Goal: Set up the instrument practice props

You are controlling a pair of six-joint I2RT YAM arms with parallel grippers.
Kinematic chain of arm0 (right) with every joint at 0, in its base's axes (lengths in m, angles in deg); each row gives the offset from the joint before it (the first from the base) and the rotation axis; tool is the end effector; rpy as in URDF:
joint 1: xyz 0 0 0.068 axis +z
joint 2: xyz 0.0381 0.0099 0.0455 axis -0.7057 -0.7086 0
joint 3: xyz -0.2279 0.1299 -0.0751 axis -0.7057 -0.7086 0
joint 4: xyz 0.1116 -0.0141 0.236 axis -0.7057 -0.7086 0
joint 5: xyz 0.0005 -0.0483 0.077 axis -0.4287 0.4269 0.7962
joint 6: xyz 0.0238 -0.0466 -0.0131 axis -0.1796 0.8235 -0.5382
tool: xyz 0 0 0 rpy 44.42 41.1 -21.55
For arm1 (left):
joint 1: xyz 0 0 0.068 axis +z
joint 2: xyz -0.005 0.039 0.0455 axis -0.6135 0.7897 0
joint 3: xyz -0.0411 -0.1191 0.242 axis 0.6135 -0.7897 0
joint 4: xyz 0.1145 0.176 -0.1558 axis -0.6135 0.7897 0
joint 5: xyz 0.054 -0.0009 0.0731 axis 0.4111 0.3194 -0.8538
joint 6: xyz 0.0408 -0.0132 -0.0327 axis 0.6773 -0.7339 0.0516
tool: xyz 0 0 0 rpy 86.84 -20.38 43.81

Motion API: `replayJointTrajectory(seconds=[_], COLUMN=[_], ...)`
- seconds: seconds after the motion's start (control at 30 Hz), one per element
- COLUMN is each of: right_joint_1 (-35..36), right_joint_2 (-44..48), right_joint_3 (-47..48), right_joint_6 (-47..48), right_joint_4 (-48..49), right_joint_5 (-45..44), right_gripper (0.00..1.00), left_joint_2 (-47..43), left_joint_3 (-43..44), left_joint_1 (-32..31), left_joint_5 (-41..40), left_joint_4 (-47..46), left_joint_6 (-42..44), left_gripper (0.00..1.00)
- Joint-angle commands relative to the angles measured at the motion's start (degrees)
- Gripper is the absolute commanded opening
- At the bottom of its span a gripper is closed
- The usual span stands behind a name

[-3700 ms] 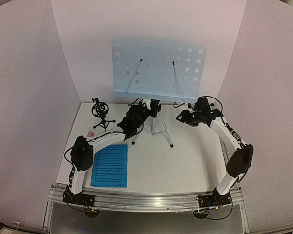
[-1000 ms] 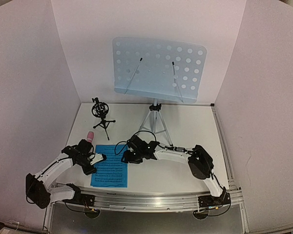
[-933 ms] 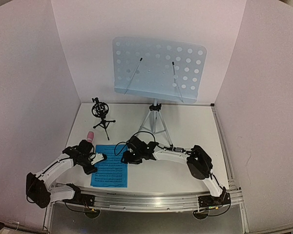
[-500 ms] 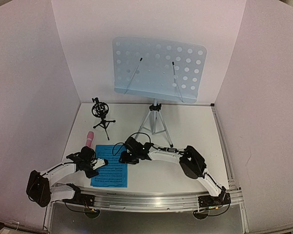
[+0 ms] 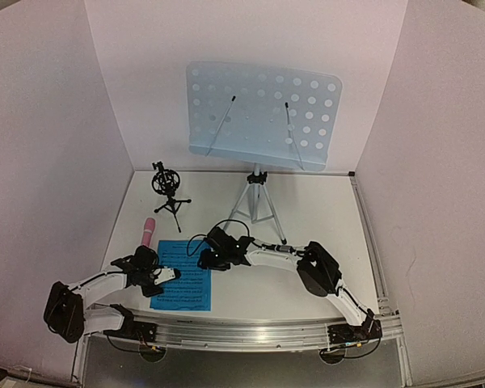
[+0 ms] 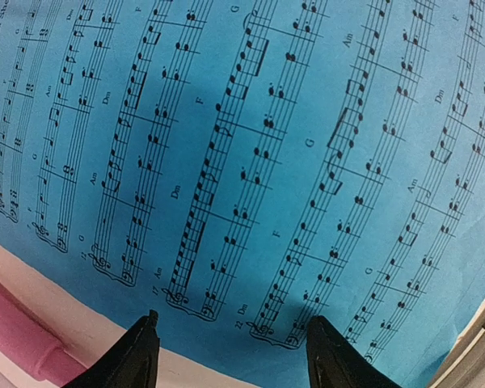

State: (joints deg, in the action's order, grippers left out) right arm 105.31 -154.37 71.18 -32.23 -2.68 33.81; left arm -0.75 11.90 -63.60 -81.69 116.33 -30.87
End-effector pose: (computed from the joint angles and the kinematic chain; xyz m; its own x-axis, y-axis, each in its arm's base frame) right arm 0.2594 0.4655 0.1482 -0.9377 -0.0702 -0.3402 -0.2659 0.7751 0.5731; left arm 0.1545 -0.0764 0.1411 -0.2375 0.9426 -0.2346 0.9377 0.2855 0.1979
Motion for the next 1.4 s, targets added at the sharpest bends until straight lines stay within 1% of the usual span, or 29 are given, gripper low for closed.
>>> replayJointTrajectory(seconds=[0.0,0.27,0.43,0.57,0.8,1.0,1.1,1.17,1.23,1.3,1.37], right_joint_1=[-0.19,-0.29,-0.38,-0.56,-1.03,-1.55,-1.57,-1.61,-1.67,-1.71,-1.69], right_joint_2=[-1.96,-4.47,-4.13,-4.81,-2.55,-1.28,-1.68,-1.89,-2.04,-2.17,-2.24], right_joint_3=[1.33,3.17,1.94,3.78,4.13,4.30,4.80,4.61,4.16,3.80,3.10], right_joint_6=[-1.28,-1.88,-2.93,-3.33,-2.51,-2.60,-3.22,-3.32,-3.36,-3.05,-2.50], right_joint_4=[0.19,0.45,0.86,1.74,2.92,3.82,4.88,5.15,5.32,5.38,5.53], right_joint_5=[-0.37,3.05,2.94,5.41,5.28,5.21,5.73,5.52,5.43,5.41,5.51], right_gripper=[0.51,0.51,0.50,0.50,0.43,0.32,0.21,0.11,0.03,0.00,0.00], left_joint_2=[0.93,1.17,1.22,1.35,1.11,1.10,1.21,1.19,1.12,0.93,0.84], left_joint_3=[-0.84,-1.05,-0.96,-1.04,-1.22,-1.04,-1.04,-1.04,-0.88,-0.72,-0.59], left_joint_1=[0.18,0.18,0.18,0.16,0.18,0.18,0.18,0.18,0.18,0.18,0.18], left_joint_5=[1.92,2.46,2.91,3.09,3.09,3.09,3.09,3.09,3.18,3.35,3.50], left_joint_4=[-2.37,-2.82,-2.91,-3.25,-2.90,-3.08,-3.16,-3.21,-3.19,-3.33,-3.72], left_joint_6=[2.09,2.89,2.91,3.02,3.50,3.74,3.96,3.93,3.59,3.06,2.32], left_gripper=[0.62,0.63,0.62,0.62,0.62,0.63,0.63,0.62,0.62,0.62,0.63])
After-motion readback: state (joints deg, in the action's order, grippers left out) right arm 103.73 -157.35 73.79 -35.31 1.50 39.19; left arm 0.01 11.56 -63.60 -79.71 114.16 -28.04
